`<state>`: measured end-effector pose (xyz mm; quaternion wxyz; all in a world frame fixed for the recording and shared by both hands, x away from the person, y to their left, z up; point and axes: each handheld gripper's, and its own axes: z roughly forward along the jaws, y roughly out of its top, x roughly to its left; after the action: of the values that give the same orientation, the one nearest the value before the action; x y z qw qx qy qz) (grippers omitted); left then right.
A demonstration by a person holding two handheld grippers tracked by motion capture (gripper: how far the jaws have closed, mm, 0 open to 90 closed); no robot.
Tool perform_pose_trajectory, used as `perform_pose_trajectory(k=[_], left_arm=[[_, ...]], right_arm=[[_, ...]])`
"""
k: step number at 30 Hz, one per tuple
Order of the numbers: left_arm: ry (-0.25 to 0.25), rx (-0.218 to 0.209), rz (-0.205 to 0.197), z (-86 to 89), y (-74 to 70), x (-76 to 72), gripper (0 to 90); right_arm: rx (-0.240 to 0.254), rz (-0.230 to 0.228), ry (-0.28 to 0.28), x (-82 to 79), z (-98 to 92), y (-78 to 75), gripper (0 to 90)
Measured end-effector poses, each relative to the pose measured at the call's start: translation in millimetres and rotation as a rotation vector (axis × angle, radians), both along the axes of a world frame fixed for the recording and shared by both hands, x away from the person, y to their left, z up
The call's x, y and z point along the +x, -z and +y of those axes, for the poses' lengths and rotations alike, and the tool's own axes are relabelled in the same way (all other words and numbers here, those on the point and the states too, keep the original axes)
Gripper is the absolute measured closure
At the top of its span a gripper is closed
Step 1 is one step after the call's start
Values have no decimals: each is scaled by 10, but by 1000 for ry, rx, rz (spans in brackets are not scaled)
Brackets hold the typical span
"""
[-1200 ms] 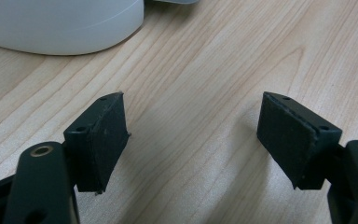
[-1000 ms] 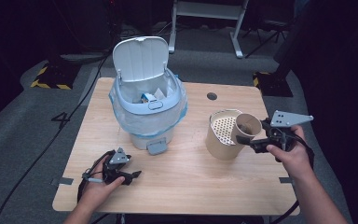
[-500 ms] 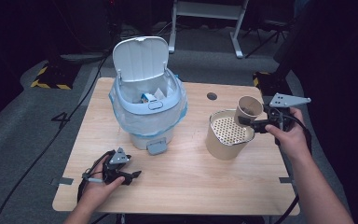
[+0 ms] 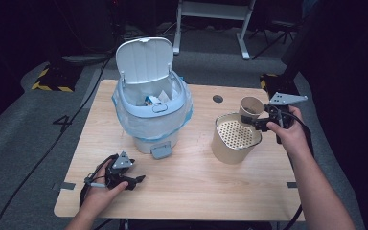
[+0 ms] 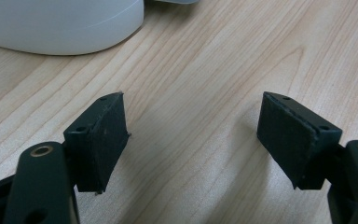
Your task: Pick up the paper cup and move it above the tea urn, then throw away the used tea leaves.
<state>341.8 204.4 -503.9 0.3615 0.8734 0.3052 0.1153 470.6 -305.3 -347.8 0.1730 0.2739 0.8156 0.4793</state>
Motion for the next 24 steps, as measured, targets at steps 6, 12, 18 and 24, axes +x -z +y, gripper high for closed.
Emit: perform_pose_trajectory(k=[6, 12, 18, 24], left_arm=[[0, 0, 0, 0, 0, 0, 245], [0, 0, 0, 0, 0, 0, 245], [0, 1, 0, 0, 0, 0, 245], [0, 0, 0, 0, 0, 0, 245]], right_arm=[[-20, -30, -13, 28, 14, 11, 303], [-24, -44, -23, 37, 28, 11, 303], [-32, -53, -20, 24, 2, -4, 303], [-71, -78, -17, 5, -13, -7, 303]])
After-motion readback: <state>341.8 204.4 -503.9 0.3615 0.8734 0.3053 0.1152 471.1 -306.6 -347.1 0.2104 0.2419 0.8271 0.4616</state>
